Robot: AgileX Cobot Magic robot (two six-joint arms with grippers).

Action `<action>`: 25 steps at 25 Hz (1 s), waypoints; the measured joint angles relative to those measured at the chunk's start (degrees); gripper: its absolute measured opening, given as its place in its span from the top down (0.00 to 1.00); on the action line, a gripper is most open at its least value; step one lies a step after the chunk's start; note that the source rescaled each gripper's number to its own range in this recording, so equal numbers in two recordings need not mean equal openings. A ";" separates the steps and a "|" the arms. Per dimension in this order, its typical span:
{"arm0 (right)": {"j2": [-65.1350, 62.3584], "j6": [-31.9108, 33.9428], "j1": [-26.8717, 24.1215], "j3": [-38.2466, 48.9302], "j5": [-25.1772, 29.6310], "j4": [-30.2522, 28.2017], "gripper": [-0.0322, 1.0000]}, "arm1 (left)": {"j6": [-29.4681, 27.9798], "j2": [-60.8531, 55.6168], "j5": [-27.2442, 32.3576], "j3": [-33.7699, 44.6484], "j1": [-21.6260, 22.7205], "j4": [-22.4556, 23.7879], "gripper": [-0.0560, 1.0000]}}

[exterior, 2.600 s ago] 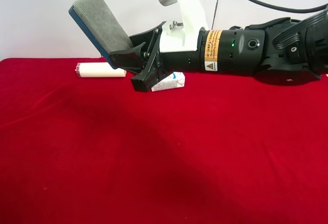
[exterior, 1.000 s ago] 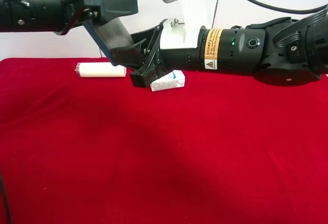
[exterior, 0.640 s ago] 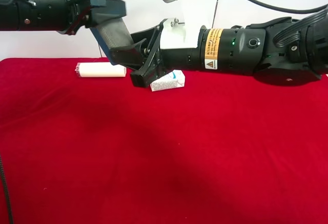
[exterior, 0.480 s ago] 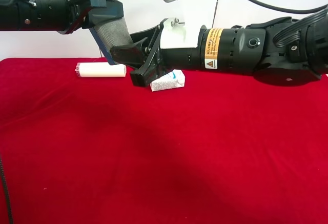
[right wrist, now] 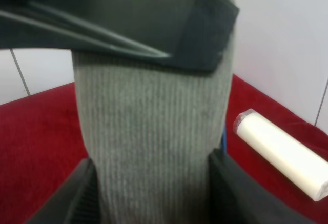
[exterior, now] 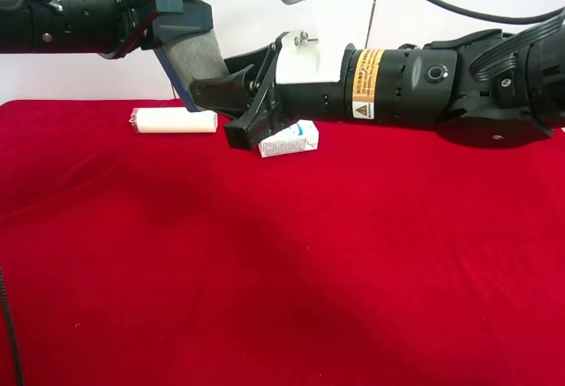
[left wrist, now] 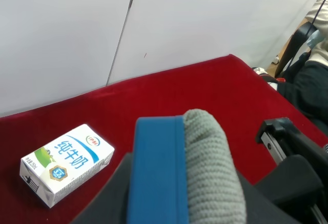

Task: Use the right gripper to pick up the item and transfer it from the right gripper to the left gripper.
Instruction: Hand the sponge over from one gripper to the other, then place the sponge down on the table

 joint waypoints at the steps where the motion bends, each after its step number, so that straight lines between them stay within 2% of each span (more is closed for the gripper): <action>1: 0.00 0.00 0.00 0.00 0.00 0.00 0.90 | 0.00 0.00 0.00 0.00 0.00 0.00 0.93; 4: 0.00 0.00 0.00 0.00 -0.20 -0.06 0.47 | 0.28 0.00 0.28 0.00 0.00 0.07 0.93; 6: 0.00 0.00 0.00 0.00 -0.10 -0.06 0.33 | 0.45 0.00 0.41 0.00 0.00 0.07 0.93; 7: -0.03 0.00 0.00 0.00 -0.03 -0.06 0.30 | 0.45 0.00 0.41 0.00 0.00 0.07 0.93; 11: -1.44 0.00 0.00 0.00 2.87 -0.06 0.26 | 0.45 0.00 0.41 0.00 0.00 0.07 0.93; 16: -7.80 2.26 0.00 0.00 10.79 -0.12 0.25 | 0.45 0.00 0.41 0.00 0.00 0.07 0.93; 20: -16.31 8.65 0.00 0.00 21.56 -0.28 0.25 | 0.45 0.00 0.41 0.00 0.00 0.07 0.93; 25: -28.95 10.79 0.00 0.00 38.96 0.04 0.25 | 0.45 0.00 0.41 0.00 0.00 0.07 0.93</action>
